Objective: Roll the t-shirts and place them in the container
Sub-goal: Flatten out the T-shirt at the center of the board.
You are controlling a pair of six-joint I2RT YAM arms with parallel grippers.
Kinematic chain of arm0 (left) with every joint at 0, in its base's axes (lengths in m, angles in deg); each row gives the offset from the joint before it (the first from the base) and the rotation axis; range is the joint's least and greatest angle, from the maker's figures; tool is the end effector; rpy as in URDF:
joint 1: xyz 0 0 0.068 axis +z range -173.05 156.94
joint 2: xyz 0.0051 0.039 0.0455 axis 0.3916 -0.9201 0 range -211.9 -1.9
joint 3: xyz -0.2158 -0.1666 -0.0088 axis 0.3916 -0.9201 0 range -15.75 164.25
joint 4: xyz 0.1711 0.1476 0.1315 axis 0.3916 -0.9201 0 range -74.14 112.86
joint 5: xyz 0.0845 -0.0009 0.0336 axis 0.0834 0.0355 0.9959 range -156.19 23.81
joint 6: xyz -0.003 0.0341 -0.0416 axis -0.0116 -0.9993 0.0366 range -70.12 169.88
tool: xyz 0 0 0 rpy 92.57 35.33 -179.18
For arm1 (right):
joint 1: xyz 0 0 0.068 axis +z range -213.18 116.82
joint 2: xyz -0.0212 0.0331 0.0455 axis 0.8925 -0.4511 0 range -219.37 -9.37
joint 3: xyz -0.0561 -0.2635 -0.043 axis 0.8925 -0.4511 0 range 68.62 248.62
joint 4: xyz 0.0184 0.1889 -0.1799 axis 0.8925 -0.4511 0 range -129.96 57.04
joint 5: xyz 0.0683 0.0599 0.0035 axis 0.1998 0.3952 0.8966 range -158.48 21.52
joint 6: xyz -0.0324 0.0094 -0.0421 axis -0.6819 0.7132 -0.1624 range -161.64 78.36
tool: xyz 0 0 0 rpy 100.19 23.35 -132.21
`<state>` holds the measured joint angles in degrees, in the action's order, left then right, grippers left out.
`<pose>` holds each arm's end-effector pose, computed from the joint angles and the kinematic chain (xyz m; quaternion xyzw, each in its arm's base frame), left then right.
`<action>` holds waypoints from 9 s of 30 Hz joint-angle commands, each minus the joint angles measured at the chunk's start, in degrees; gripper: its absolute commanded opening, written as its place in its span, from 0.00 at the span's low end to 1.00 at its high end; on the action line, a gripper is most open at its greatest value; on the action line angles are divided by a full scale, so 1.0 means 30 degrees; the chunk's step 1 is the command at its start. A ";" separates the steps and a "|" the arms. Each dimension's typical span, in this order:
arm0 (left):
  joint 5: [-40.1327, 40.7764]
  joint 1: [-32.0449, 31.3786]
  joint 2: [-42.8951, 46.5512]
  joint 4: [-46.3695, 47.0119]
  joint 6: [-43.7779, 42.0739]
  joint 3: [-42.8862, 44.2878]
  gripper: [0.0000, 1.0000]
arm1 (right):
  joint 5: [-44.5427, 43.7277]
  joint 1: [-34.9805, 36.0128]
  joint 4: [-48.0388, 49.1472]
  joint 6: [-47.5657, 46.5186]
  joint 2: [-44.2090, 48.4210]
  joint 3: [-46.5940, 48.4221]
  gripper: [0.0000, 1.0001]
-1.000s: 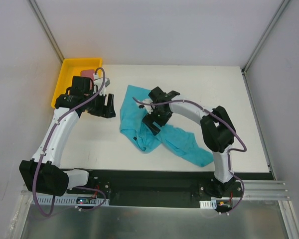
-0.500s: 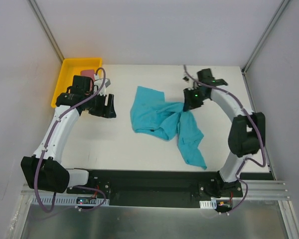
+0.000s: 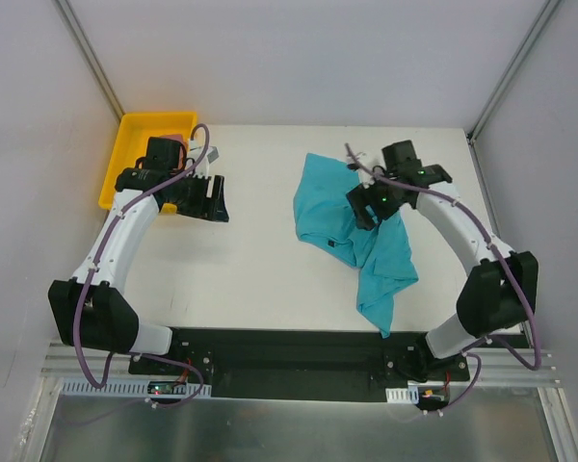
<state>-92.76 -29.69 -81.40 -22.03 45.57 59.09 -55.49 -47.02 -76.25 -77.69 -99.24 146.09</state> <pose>0.2858 -0.0492 0.3324 0.1662 0.9015 -0.2224 0.3321 0.3175 0.1003 0.2937 -0.4477 0.8378 0.0558 0.3074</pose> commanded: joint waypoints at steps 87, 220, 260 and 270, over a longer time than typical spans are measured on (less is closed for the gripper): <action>0.2030 -0.2359 -0.0569 0.0430 -0.2546 0.0216 0.68 | 0.2437 -0.0065 0.0274 -0.3326 0.2851 0.0314 0.56; 0.5901 -0.3004 -1.6450 -0.8098 -0.9349 1.7948 0.50 | -0.1842 -0.4275 0.2122 0.1027 -0.8569 1.3585 0.01; 0.3026 -0.4088 -2.1575 -0.3819 -0.4215 2.1017 0.16 | -0.1020 -0.3338 0.1480 0.1823 -0.6754 0.8717 0.01; 0.2470 -0.3883 -2.0111 -0.3789 -0.4712 1.9114 0.00 | -0.1313 -0.3103 0.1539 0.1764 -0.6754 0.9068 0.01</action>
<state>-85.09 -42.08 -146.93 -32.56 32.50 118.72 -58.33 -56.22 -71.36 -72.32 -123.10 171.89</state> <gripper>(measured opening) 0.003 0.009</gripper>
